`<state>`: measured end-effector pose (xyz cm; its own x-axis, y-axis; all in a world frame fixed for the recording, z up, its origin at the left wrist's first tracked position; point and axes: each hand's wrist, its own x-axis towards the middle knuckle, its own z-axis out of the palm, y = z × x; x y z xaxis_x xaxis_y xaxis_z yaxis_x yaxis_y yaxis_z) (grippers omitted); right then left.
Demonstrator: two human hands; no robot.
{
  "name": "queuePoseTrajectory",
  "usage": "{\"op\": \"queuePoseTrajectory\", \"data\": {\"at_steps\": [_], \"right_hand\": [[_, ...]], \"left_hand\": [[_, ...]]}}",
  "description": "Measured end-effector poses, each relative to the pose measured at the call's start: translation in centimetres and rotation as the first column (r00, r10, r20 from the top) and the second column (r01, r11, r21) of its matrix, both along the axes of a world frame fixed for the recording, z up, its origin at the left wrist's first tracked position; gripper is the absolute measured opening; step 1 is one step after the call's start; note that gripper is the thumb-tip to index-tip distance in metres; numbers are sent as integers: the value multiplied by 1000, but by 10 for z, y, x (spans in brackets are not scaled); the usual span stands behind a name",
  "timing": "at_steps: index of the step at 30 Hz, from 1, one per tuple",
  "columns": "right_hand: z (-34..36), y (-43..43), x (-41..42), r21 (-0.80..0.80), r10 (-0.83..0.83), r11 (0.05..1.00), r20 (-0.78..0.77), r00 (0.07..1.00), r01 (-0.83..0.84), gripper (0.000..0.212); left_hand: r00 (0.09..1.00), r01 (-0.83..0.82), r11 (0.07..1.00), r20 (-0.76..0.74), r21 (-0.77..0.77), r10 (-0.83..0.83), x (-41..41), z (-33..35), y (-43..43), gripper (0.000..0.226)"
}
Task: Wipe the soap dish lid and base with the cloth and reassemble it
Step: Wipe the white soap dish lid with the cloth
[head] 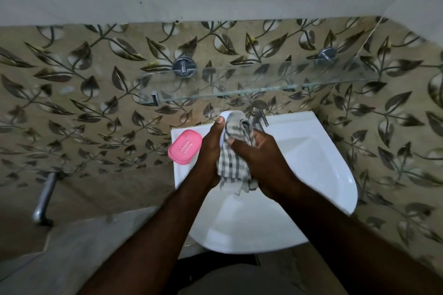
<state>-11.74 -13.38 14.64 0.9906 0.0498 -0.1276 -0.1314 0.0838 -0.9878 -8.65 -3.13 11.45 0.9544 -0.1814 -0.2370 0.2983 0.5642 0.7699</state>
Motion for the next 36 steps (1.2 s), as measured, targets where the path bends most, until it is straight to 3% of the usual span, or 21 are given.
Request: {"op": "queuePoseTrajectory", "data": {"at_steps": [2,3,5,7,10,12,15,18,19,22,23,25,26,28,29,30,31,33,34,35,36], "right_hand": [[-11,-7,-11,-201,127,971,-27,992,-130,7],[-12,-11,-11,-227,168,958,-58,984,-177,9],[-6,-16,0,-138,177,972,-97,979,-190,10],[9,-16,12,25,106,994,-134,985,-103,12],[16,-10,15,177,22,984,-84,996,-7,17],[9,-10,1,-7,69,998,41,997,-69,14],[-8,-18,-14,-388,201,907,62,978,-162,11],[-7,-26,-11,-537,273,823,90,958,-184,25],[-6,-27,-8,-514,259,838,78,963,-184,24],[1,-22,-15,-196,169,966,-19,985,-170,16],[-1,-20,-19,-220,156,965,39,987,-144,15],[-11,-23,-22,-546,217,838,350,911,10,13],[-18,-28,-18,-708,315,691,475,822,144,20],[-37,-39,-3,-825,470,455,541,698,333,39],[-40,-41,1,-842,460,438,510,727,314,43],[-37,-41,4,-848,418,478,449,790,229,42],[-31,-39,4,-806,337,578,379,862,129,36],[-23,-29,1,-488,174,868,125,977,-92,22],[-22,-25,-1,-321,162,936,27,986,-145,16],[-23,-23,-4,-272,168,950,18,986,-157,15],[-29,-23,-6,-395,182,911,127,975,-118,14]], "left_hand": [[999,-44,994,34,102,40,6,1,2,42],[998,-34,992,54,125,28,8,1,3,38],[999,-6,990,33,138,1,6,4,-2,48],[999,39,998,-4,50,-39,6,2,-6,59],[999,38,999,17,-4,-38,8,5,-5,53],[1000,12,1000,13,-17,-12,9,13,-5,45],[997,-71,993,50,95,67,13,11,-5,31],[996,-86,988,24,128,83,14,7,-9,35],[996,-85,990,21,111,83,13,6,-11,42],[995,-89,993,58,80,85,13,9,-14,54],[994,-83,993,72,79,78,15,8,-14,52],[996,-81,993,40,80,78,19,8,-11,50],[997,-80,994,-7,75,81,20,9,-9,55],[995,-73,995,-57,67,77,22,7,-9,64],[993,-84,994,-71,71,89,23,4,-10,63],[990,-100,992,-89,78,107,23,3,-11,59],[987,-114,990,-104,78,122,24,1,-13,56],[979,-142,986,-135,89,153,24,-3,-16,59],[976,-149,984,-147,95,162,24,-5,-16,64],[973,-159,982,-153,98,173,24,-7,-16,64],[970,-168,981,-159,94,181,25,-8,-14,61]]}}
